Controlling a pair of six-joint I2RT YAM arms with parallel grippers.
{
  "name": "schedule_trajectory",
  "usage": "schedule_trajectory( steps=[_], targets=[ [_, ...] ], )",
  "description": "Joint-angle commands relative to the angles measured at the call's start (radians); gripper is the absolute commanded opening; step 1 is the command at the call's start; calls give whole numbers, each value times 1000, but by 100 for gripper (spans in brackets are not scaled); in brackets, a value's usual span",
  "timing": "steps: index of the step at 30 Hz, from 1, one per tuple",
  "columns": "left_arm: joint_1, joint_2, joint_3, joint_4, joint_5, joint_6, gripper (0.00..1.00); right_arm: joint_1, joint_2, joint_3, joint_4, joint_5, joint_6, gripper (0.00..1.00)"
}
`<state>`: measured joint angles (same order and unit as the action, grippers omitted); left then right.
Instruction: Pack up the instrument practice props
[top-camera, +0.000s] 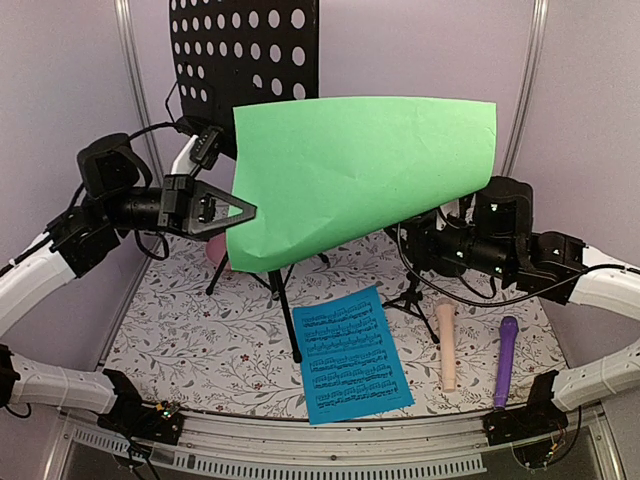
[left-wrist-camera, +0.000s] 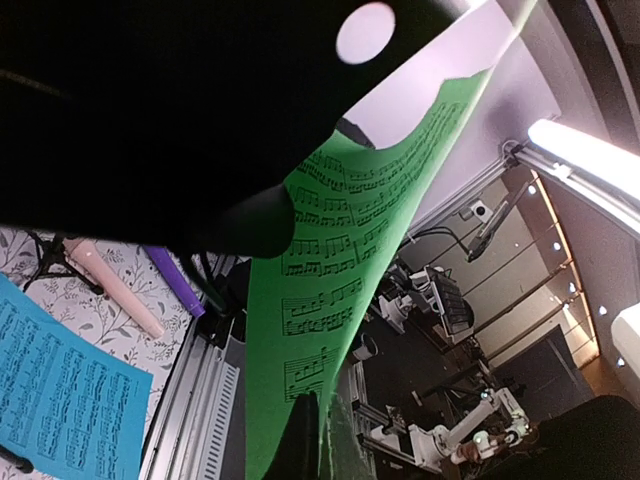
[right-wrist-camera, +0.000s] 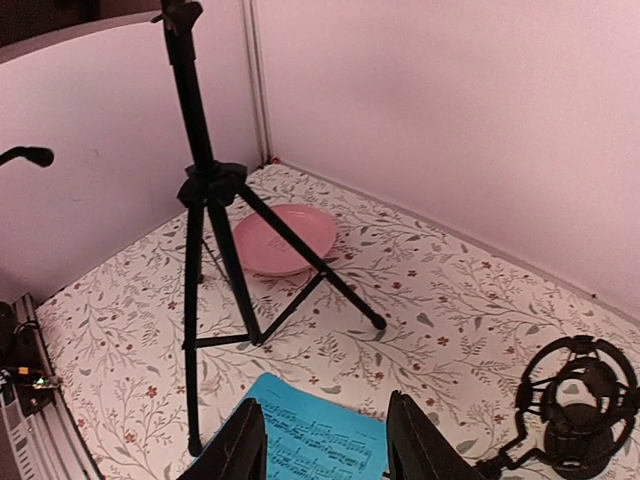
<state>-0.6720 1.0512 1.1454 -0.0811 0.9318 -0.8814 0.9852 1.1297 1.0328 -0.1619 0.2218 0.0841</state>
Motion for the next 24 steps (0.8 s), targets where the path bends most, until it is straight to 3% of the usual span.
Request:
schedule_trajectory(
  steps=[1,8,12,17,24],
  targets=[
    [-28,7,-55,-37,35,73,0,-1,-56,17,2,220,-59,43],
    [-44,67,-102,-232,-11,216,0,-3,-151,-28,2,430,-73,47],
    [-60,121,-113,-266,-16,264,0,-5,-207,-41,3,534,-109,49],
    [-111,215,-33,-411,-127,369,0,-5,-259,-34,4,579,-159,50],
    [-187,312,31,-402,38,446,0,-4,-294,-36,2,559,-124,50]
  ],
)
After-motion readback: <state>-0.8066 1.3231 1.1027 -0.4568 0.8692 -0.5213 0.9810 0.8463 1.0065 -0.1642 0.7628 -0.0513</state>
